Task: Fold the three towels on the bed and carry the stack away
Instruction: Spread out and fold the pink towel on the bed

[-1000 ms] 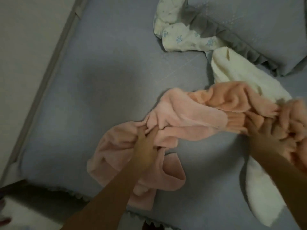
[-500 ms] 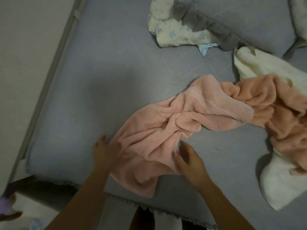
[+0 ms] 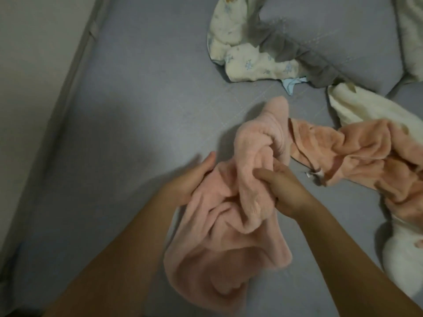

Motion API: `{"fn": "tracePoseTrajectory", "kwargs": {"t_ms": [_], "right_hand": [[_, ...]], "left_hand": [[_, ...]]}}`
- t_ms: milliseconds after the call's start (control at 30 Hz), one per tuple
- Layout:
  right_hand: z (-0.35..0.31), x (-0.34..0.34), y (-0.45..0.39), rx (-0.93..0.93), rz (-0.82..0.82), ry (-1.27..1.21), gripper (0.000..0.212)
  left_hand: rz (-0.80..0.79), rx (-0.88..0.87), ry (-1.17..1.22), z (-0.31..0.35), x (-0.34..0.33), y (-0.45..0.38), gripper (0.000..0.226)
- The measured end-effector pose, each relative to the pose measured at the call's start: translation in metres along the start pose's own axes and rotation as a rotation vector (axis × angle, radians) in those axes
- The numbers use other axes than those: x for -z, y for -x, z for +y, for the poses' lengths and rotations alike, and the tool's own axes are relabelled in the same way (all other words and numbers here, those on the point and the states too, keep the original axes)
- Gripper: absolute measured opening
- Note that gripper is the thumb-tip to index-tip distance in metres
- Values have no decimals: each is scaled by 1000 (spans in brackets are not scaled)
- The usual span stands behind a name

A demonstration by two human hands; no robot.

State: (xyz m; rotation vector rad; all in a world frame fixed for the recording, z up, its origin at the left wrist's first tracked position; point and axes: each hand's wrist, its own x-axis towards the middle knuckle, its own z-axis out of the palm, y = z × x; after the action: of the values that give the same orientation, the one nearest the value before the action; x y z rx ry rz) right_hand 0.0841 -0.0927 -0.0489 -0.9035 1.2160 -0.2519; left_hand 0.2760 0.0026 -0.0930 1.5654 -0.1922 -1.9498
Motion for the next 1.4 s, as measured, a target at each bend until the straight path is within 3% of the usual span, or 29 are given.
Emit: {"fn": "tracePoseTrajectory", "kwargs": {"t_ms": [33, 67, 133, 233, 267, 333, 400, 433, 533, 600, 700, 800, 867, 1000, 1033, 1200, 1267, 1333, 1400], "right_hand": [[1, 3, 5, -9, -50, 66, 37], [3, 8, 8, -19, -36, 134, 40], [6, 23, 10, -68, 132, 260, 45], [15, 37, 12, -195, 357, 441, 52], [20, 36, 13, -231, 378, 488, 52], [28, 29, 11, -250, 379, 527, 53], [27, 18, 5, -215, 417, 538, 50], [24, 15, -1, -184, 457, 535, 48], [8, 10, -24, -105, 540, 460, 45], [0, 8, -40, -60, 515, 489, 32], [-5, 3, -54, -30, 433, 594, 26], [-4, 4, -59, -47, 400, 544, 39], [-5, 7, -58, -63, 353, 522, 33], [-7, 11, -57, -11, 262, 440, 6], [-8, 12, -57, 36, 252, 449, 8], [-5, 20, -49, 217, 436, 424, 19], [2, 25, -48, 216, 478, 476, 15], [7, 27, -49, 155, 454, 625, 7], [8, 23, -54, 118, 413, 774, 3]], "left_hand": [[-59, -17, 109, 4, 5, 1, 44], [-10, -88, 140, 6, 16, 5, 34], [217, -255, 171, 6, 43, 18, 30], [359, -492, 121, -15, 85, 72, 14], [345, -485, 4, -29, 94, 93, 19], [195, -253, -231, -56, 108, 124, 35], [50, -16, -394, -70, 111, 132, 26], [111, -13, -408, -68, 113, 123, 18], [529, -220, -291, -38, 108, 64, 6], [574, -266, -201, -8, 93, 22, 18], [405, -202, -197, 18, 74, -16, 59], [234, -164, -127, 30, 68, -15, 43], [133, -148, -1, 32, 71, 0, 31], [-207, -191, 282, 33, 90, 41, 34], [-266, -225, 352, 34, 94, 51, 31], [-299, -331, 626, 27, 122, 66, 26], [-8, -372, 387, 19, 128, 54, 30], [406, -449, -94, 9, 130, 39, 28], [712, -529, -399, 2, 133, 28, 35]]}}
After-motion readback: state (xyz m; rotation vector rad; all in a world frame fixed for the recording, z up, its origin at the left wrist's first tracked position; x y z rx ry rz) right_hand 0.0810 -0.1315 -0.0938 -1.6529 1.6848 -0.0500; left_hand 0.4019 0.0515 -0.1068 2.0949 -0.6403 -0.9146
